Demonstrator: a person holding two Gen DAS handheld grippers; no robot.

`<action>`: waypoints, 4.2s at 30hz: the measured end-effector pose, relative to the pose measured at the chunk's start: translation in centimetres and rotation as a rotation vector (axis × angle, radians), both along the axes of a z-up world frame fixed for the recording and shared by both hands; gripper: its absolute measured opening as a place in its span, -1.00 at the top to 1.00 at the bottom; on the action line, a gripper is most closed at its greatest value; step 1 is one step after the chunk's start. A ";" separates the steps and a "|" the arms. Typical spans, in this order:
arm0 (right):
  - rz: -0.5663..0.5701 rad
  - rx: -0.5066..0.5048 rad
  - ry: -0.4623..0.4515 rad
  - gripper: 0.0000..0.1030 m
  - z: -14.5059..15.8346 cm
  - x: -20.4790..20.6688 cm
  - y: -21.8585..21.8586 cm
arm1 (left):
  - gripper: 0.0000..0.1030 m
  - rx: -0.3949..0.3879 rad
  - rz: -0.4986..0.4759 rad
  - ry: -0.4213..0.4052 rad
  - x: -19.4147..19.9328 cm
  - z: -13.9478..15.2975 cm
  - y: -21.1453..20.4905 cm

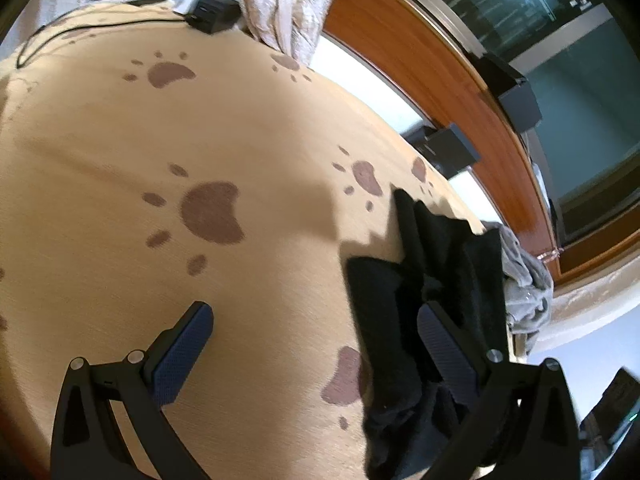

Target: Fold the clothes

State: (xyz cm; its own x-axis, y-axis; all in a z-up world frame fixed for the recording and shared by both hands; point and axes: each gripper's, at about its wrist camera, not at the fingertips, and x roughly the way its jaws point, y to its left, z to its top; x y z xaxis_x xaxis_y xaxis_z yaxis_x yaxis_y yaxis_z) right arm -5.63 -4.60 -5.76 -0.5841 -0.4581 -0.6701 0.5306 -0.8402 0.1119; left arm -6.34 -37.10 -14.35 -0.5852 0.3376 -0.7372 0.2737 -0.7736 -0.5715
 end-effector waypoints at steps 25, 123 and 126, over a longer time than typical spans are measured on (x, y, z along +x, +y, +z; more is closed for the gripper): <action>0.442 -0.141 -0.236 -0.53 -6.2 4.3 -4.7 | -0.99 0.007 -0.111 0.000 -0.2 -0.1 3.4; 0.265 0.308 0.002 -1.00 -4.2 -13.8 -10.4 | -0.99 -0.384 -0.658 0.225 2.7 2.0 17.6; 0.222 0.280 0.050 -1.00 -3.0 -12.3 -8.6 | -0.99 -0.354 -0.655 0.242 2.6 2.2 17.2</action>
State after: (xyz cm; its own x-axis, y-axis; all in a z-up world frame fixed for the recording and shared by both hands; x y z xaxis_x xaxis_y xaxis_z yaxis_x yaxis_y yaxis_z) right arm -17.88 -13.19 -8.74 -0.5264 -0.3800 -0.7606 0.7025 -0.6983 -0.1373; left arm -3.78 -19.91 -12.19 -0.5065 0.4381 -0.7427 -0.4022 -0.8819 -0.2459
